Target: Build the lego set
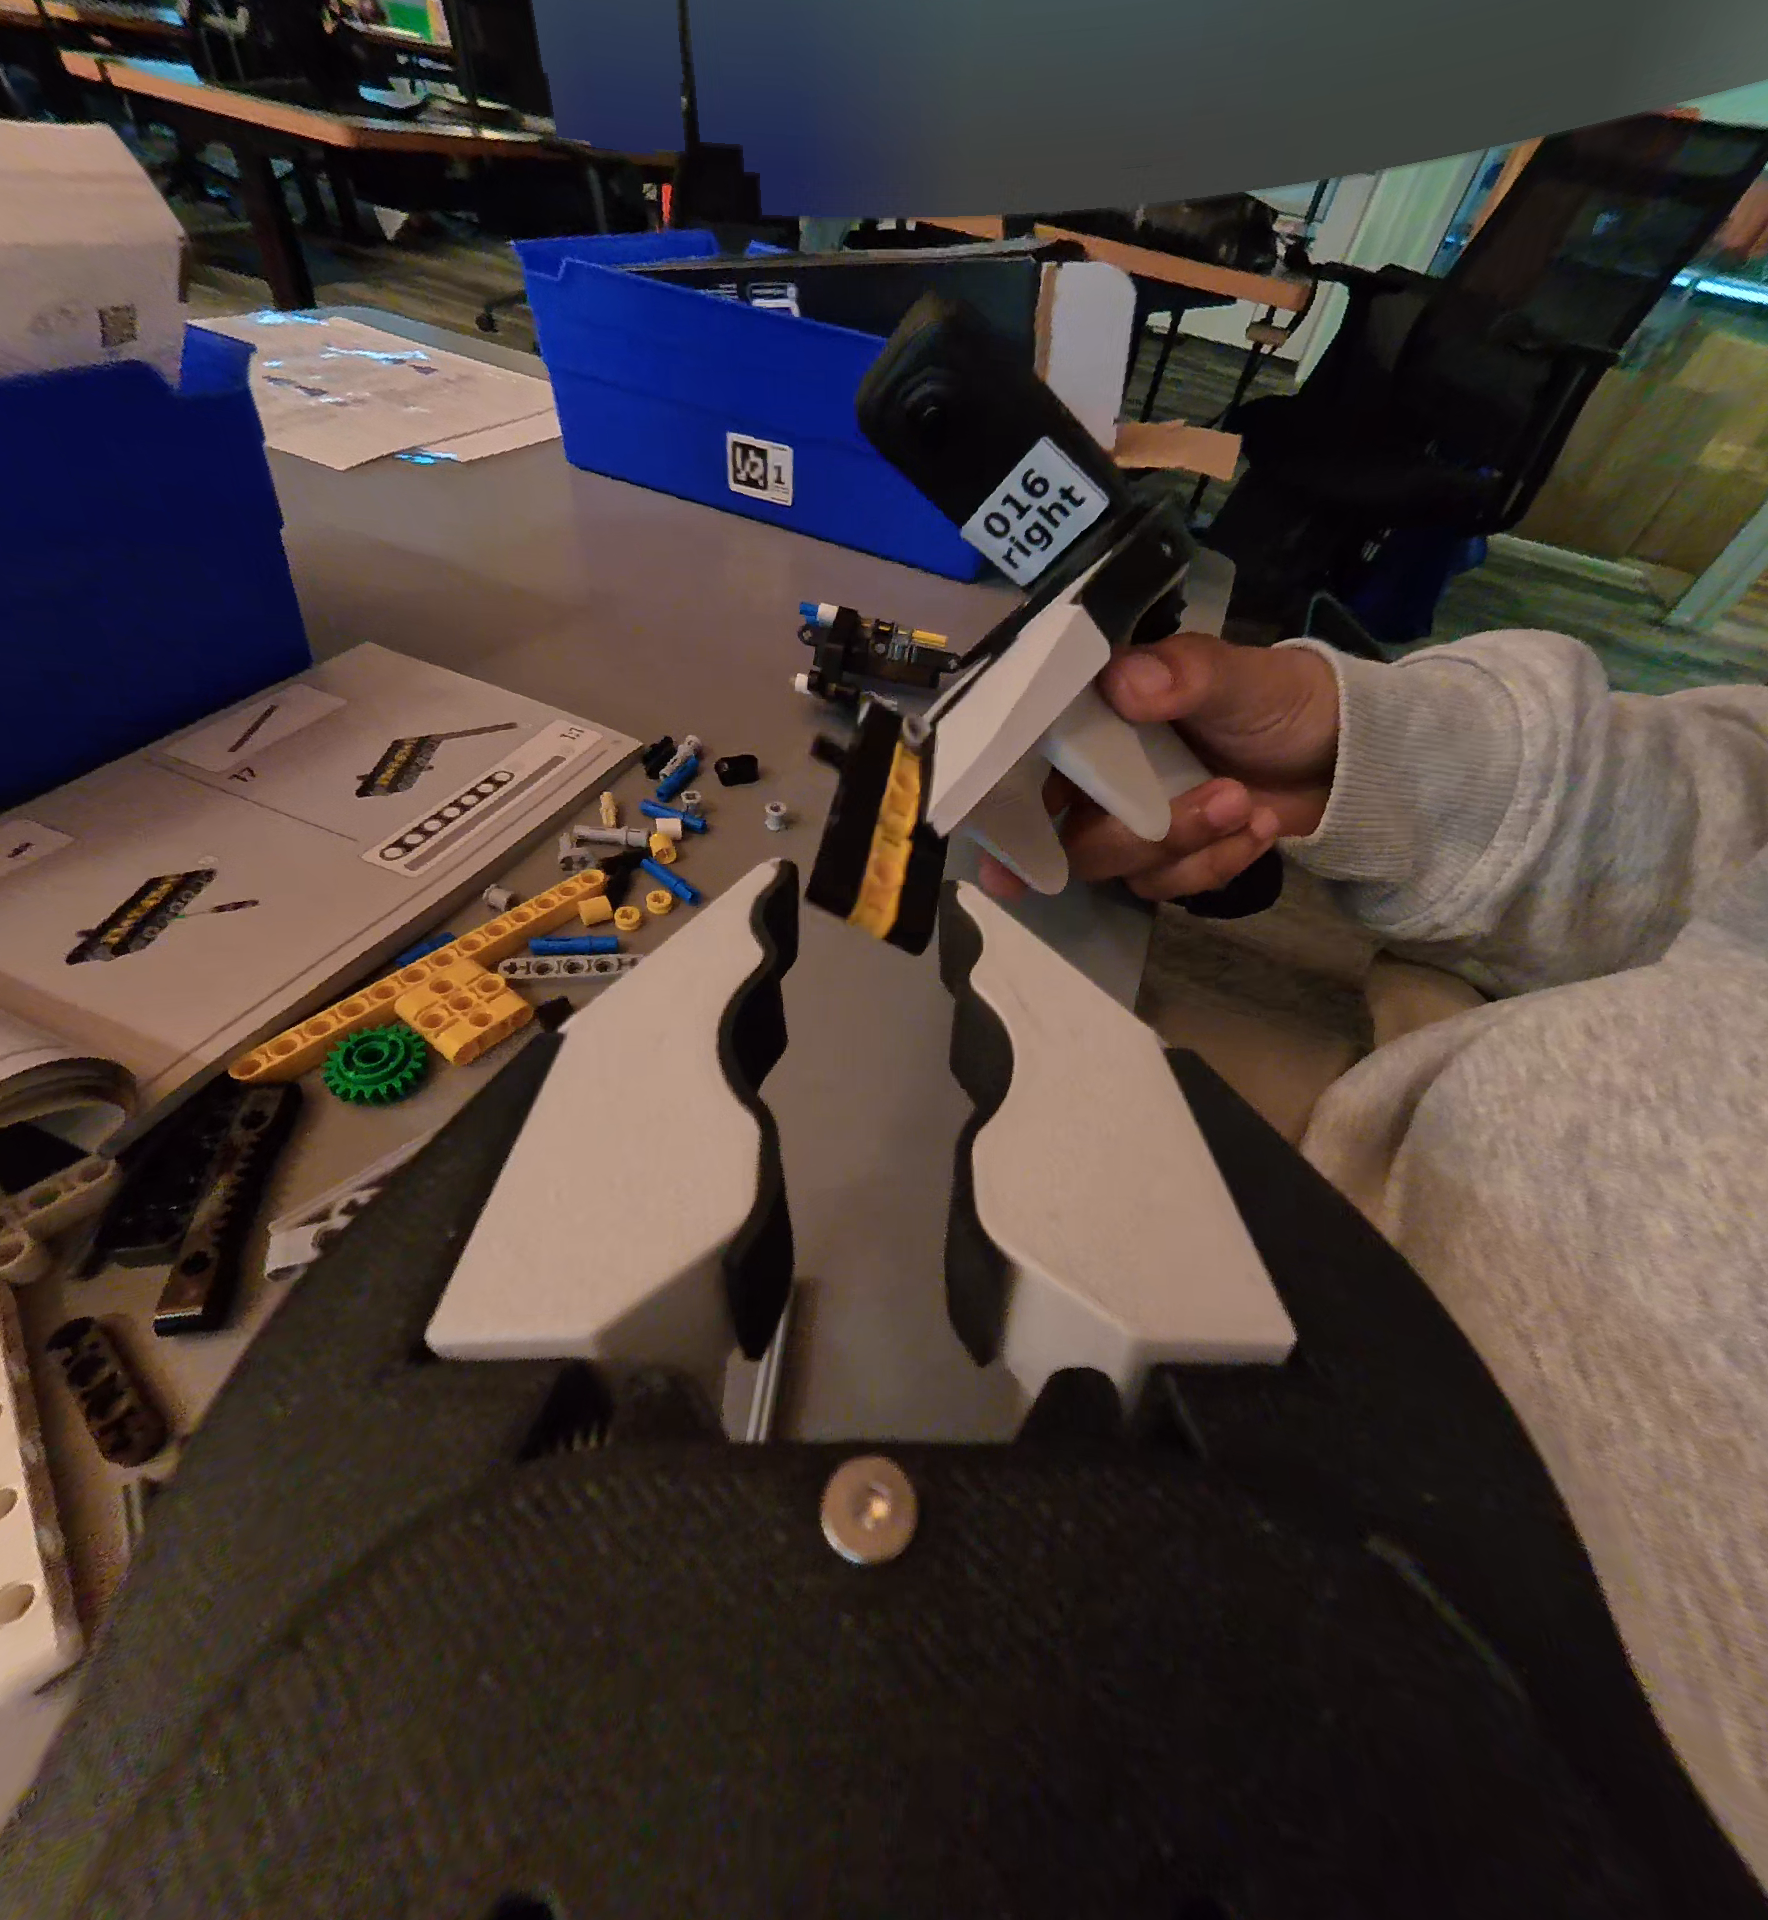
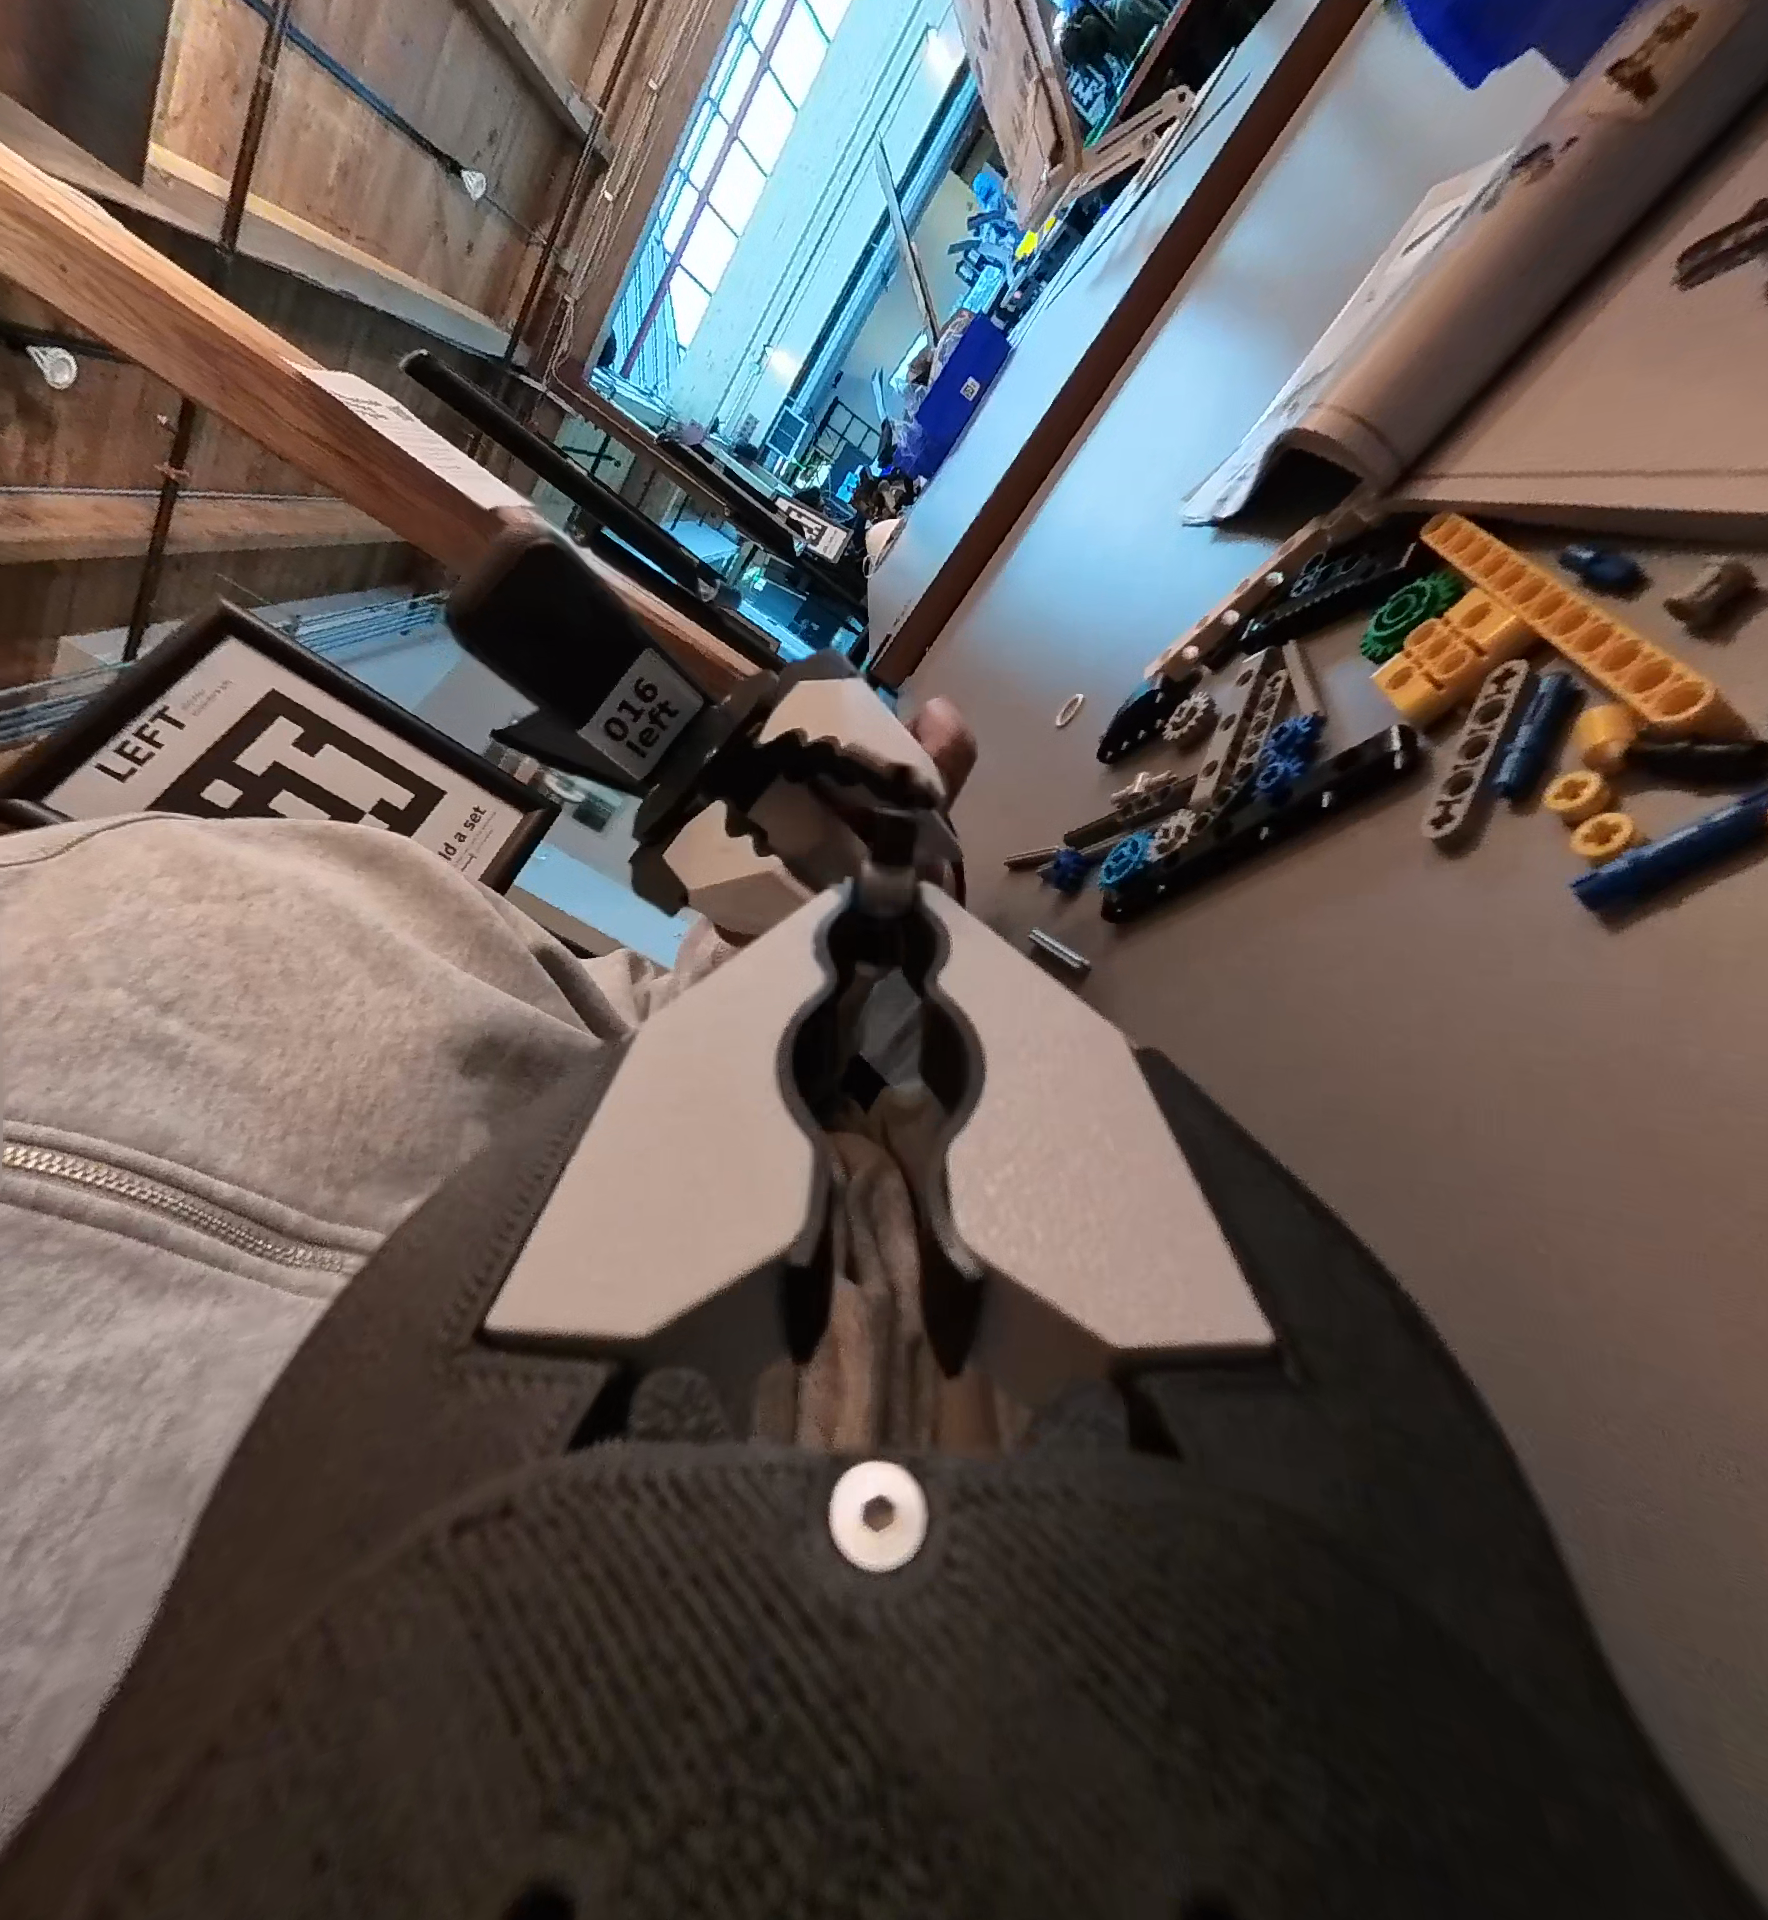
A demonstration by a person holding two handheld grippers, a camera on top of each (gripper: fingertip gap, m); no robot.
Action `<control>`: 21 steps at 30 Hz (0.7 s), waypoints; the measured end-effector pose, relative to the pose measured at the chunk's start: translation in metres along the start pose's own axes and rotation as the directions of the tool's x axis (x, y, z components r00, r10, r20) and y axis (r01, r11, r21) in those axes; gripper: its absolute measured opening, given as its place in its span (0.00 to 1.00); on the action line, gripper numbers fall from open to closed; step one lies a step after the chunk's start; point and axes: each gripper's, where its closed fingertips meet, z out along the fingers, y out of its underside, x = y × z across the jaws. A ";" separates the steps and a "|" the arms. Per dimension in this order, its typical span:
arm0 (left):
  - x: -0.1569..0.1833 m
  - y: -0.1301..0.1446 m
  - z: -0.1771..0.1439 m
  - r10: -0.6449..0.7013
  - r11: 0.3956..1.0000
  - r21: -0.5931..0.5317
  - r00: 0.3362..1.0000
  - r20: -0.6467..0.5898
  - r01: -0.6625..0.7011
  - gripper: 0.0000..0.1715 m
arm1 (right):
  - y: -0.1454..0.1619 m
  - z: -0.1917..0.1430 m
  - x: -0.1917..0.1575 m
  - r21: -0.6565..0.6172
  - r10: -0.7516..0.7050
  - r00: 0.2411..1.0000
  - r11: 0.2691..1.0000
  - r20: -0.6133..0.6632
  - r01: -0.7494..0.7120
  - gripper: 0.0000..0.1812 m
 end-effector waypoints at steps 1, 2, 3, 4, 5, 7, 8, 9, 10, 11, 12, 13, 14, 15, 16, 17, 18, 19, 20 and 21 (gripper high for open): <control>0.000 0.000 0.000 -0.017 1.000 0.003 1.000 -0.008 0.017 0.17 | -0.001 0.000 -0.001 0.003 -0.015 1.000 1.000 -0.001 0.015 0.03; 0.001 0.000 0.000 -0.037 0.999 0.006 0.999 -0.019 0.037 0.18 | -0.001 0.000 -0.002 0.006 -0.028 1.000 1.000 0.000 0.028 0.03; 0.001 0.000 0.000 -0.058 0.998 0.007 0.998 -0.034 0.058 0.19 | -0.001 0.000 -0.003 0.006 -0.036 0.999 0.999 0.002 0.036 0.03; 0.002 0.000 0.000 -0.079 0.997 0.009 0.996 -0.048 0.080 0.20 | -0.001 0.000 -0.004 0.006 -0.040 0.999 0.999 0.003 0.040 0.03; 0.003 -0.001 0.000 -0.098 0.995 0.009 0.993 -0.060 0.099 0.20 | -0.001 0.000 -0.003 0.004 -0.041 0.999 0.999 0.000 0.041 0.03; 0.005 0.000 0.001 -0.126 0.992 0.004 0.989 -0.080 0.127 0.21 | 0.001 0.001 -0.003 -0.011 -0.045 0.999 0.999 0.000 0.045 0.03; 0.006 0.001 0.001 -0.143 0.990 -0.004 0.985 -0.097 0.143 0.20 | 0.004 0.002 -0.003 -0.025 -0.051 0.999 0.998 -0.004 0.051 0.03; 0.009 0.003 0.001 -0.167 0.986 -0.017 0.979 -0.120 0.166 0.20 | 0.006 0.003 -0.002 -0.041 -0.060 0.998 0.997 -0.011 0.060 0.03; 0.011 0.004 0.002 -0.196 0.981 -0.030 0.970 -0.145 0.194 0.21 | 0.008 0.003 -0.001 -0.058 -0.072 0.997 0.996 -0.022 0.071 0.03; 0.013 0.004 0.002 -0.224 0.975 -0.038 0.960 -0.169 0.221 0.22 | 0.011 0.004 0.000 -0.077 -0.085 0.996 0.994 -0.032 0.083 0.03; 0.014 0.002 0.001 -0.239 0.971 -0.033 0.953 -0.188 0.237 0.22 | 0.013 0.004 0.001 -0.095 -0.100 0.994 0.991 -0.041 0.095 0.03; 0.014 -0.001 -0.001 -0.236 0.971 -0.013 0.952 -0.194 0.238 0.23 | 0.016 0.004 0.001 -0.110 -0.111 0.993 0.988 -0.043 0.105 0.03; 0.013 -0.005 -0.003 -0.224 0.973 0.010 0.956 -0.190 0.230 0.22 | 0.018 0.005 0.000 -0.124 -0.117 0.993 0.986 -0.036 0.112 0.03; 0.012 -0.007 -0.004 -0.215 0.975 0.025 0.959 -0.182 0.223 0.22 | 0.020 0.006 -0.001 -0.133 -0.121 0.992 0.984 -0.028 0.116 0.03; 0.011 -0.007 -0.005 -0.215 0.975 0.026 0.961 -0.175 0.223 0.22 | 0.020 0.006 -0.001 -0.137 -0.126 0.992 0.983 -0.026 0.121 0.03; 0.010 -0.005 -0.005 -0.224 0.973 0.016 0.959 -0.174 0.230 0.22 | 0.021 0.007 -0.002 -0.138 -0.132 0.991 0.982 -0.022 0.128 0.03; 0.009 -0.003 -0.004 -0.236 0.971 0.001 0.955 -0.178 0.240 0.22 | 0.021 0.007 -0.003 -0.138 -0.138 0.990 0.981 -0.018 0.134 0.03; 0.010 -0.001 -0.003 -0.248 0.968 -0.009 0.950 -0.187 0.251 0.21 | 0.020 0.007 -0.003 -0.137 -0.143 0.990 0.981 -0.016 0.139 0.03; 0.011 -0.001 -0.003 -0.257 0.966 -0.013 0.946 -0.197 0.260 0.20 | 0.021 0.007 -0.004 -0.136 -0.147 0.989 0.980 -0.015 0.144 0.03; 0.012 -0.001 -0.003 -0.261 0.964 -0.014 0.943 -0.206 0.264 0.19 | 0.020 0.007 -0.004 -0.135 -0.153 0.988 0.980 -0.015 0.149 0.03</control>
